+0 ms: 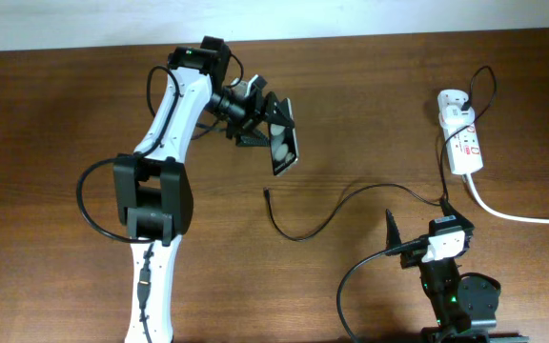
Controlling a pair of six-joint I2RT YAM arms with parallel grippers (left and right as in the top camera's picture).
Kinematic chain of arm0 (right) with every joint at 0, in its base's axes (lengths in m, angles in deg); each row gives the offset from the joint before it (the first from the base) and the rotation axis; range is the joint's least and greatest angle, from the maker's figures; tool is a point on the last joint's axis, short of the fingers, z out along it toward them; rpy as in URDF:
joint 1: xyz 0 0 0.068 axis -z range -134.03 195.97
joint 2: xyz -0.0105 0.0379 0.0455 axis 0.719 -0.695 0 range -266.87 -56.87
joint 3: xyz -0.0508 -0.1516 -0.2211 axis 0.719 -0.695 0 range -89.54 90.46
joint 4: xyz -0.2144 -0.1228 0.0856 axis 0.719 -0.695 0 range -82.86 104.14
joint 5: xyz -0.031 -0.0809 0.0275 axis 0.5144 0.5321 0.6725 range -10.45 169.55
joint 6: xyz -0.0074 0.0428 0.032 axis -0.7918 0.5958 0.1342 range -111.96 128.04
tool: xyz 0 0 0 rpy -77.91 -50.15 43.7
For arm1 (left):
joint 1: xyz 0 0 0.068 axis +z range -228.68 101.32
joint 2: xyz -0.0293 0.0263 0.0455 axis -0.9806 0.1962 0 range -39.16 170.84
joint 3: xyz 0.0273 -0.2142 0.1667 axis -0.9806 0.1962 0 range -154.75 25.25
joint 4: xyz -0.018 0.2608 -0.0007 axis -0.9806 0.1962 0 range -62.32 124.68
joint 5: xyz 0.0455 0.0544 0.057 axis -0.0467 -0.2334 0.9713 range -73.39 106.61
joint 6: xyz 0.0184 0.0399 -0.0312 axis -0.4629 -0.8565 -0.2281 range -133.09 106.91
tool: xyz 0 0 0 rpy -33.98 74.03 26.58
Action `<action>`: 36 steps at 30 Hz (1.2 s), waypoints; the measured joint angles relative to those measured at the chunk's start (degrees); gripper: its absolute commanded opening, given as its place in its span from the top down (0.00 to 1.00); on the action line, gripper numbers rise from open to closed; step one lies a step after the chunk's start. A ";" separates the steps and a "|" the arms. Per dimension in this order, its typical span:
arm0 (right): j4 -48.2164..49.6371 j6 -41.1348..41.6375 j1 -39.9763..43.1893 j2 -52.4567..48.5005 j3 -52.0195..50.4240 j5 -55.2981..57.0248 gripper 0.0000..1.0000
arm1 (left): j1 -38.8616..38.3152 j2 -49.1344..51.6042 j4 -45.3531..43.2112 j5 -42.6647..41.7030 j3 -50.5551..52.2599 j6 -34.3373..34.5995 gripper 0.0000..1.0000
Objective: Plug charger to phone and switch on socket
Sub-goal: 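Lift the phone and tilt it upright with the left gripper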
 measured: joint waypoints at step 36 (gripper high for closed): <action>0.00 -0.02 0.00 0.00 0.00 0.00 0.01 | 0.00 0.00 5.07 -14.80 -0.02 19.71 0.93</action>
